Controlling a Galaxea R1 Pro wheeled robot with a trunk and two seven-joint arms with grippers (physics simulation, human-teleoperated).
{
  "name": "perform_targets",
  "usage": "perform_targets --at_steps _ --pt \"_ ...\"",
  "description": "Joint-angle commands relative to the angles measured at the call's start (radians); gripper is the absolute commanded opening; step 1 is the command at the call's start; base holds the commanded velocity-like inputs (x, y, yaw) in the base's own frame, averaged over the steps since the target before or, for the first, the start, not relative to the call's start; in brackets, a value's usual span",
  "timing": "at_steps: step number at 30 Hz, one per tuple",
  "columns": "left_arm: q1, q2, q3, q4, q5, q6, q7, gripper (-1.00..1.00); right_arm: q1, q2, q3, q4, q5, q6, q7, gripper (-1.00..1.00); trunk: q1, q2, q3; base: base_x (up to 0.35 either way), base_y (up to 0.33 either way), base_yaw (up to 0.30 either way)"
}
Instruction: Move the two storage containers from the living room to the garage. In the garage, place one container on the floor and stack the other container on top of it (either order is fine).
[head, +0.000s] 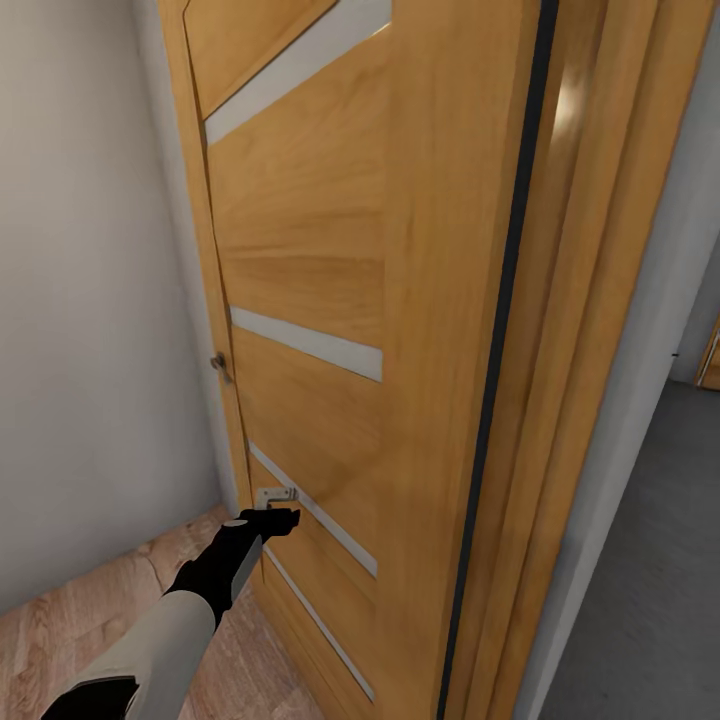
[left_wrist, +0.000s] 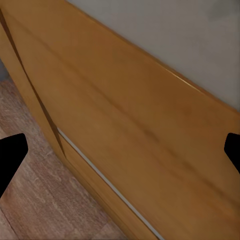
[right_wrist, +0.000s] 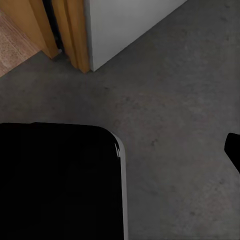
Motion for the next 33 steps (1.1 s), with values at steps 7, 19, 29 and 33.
perform_targets --at_steps 7,19,29,33 --pt "0.000 -0.020 0.003 -0.002 0.008 0.006 -0.008 1.00 0.000 0.000 -0.001 0.001 0.004 -0.003 -0.006 1.00 0.000 -0.001 -0.001 0.000 0.000 0.000" --pt "0.001 -0.019 0.003 -0.002 0.008 0.004 -0.008 1.00 0.000 0.000 -0.001 0.001 0.003 -0.003 -0.009 1.00 0.000 -0.001 -0.001 0.000 0.000 0.000" --pt "0.001 -0.019 0.003 -0.002 0.008 0.004 -0.008 1.00 0.000 0.000 -0.001 0.001 0.005 -0.003 -0.006 1.00 0.000 -0.001 -0.001 0.000 0.000 0.000" --pt "0.000 -0.019 0.003 -0.002 0.008 0.004 -0.008 1.00 0.000 0.000 -0.001 0.001 0.005 -0.003 -0.006 1.00 0.000 -0.001 -0.001 0.000 0.000 0.000"
